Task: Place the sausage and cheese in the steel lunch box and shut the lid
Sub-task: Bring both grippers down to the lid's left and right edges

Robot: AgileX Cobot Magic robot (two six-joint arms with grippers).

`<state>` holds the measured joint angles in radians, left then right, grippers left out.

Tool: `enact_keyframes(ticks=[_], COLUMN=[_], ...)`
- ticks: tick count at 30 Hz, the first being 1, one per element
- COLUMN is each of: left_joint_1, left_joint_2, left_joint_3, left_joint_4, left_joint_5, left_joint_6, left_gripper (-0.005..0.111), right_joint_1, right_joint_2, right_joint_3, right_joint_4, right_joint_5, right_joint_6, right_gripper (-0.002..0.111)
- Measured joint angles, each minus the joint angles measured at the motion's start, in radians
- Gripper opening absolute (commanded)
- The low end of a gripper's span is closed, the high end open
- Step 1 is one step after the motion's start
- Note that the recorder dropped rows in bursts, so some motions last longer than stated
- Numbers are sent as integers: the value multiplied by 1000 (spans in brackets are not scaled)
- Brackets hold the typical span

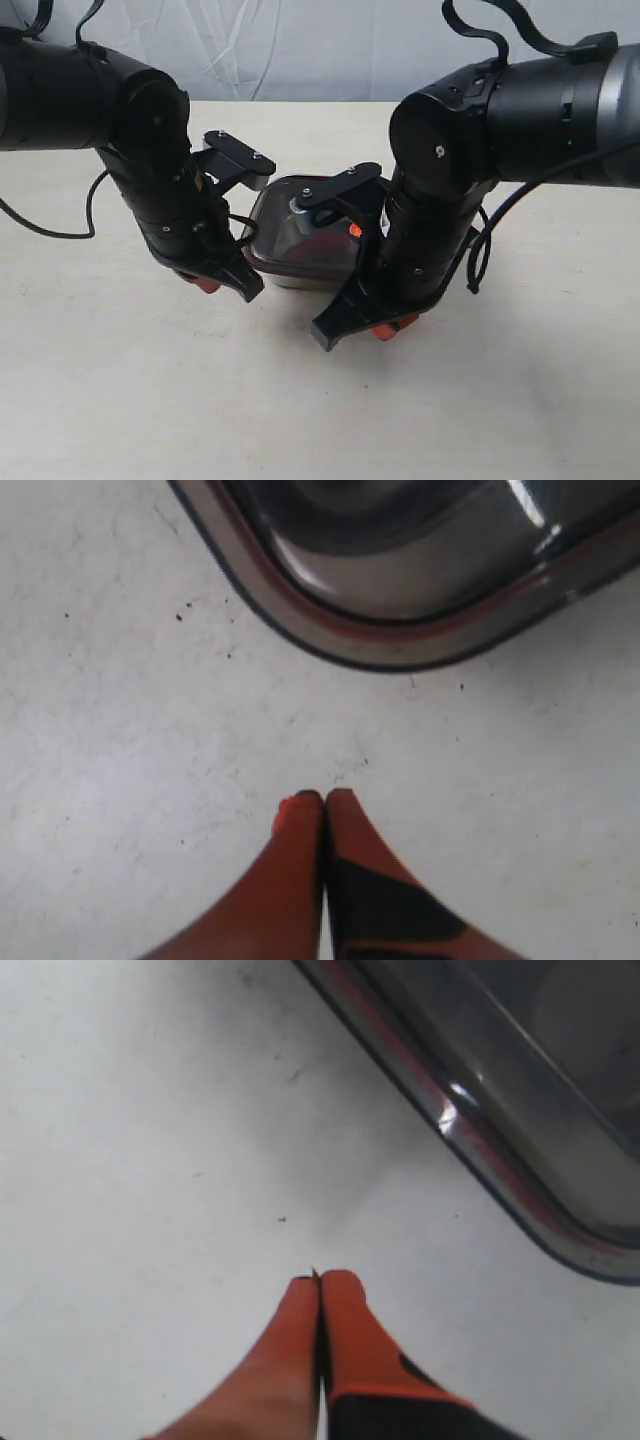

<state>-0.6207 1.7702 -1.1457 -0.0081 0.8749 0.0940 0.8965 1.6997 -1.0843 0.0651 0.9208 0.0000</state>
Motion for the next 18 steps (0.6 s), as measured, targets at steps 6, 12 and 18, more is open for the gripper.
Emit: enact_keyframes(ticks=[6, 12, 18], left_joint_1=[0, 0, 0], left_joint_2=[43, 75, 77], left_joint_3=[-53, -77, -97], left_joint_4=[8, 15, 15], left_joint_5=[0, 2, 3], left_joint_6=[0, 0, 0], left_gripper=[0, 0, 0], right_joint_1=[0, 0, -42], right_joint_2=[19, 27, 31], right_joint_3=[-1, -1, -1], right_joint_4=[-65, -125, -134], right_joint_5=[-40, -59, -67], right_joint_6=[34, 72, 78], right_gripper=[-1, -1, -1])
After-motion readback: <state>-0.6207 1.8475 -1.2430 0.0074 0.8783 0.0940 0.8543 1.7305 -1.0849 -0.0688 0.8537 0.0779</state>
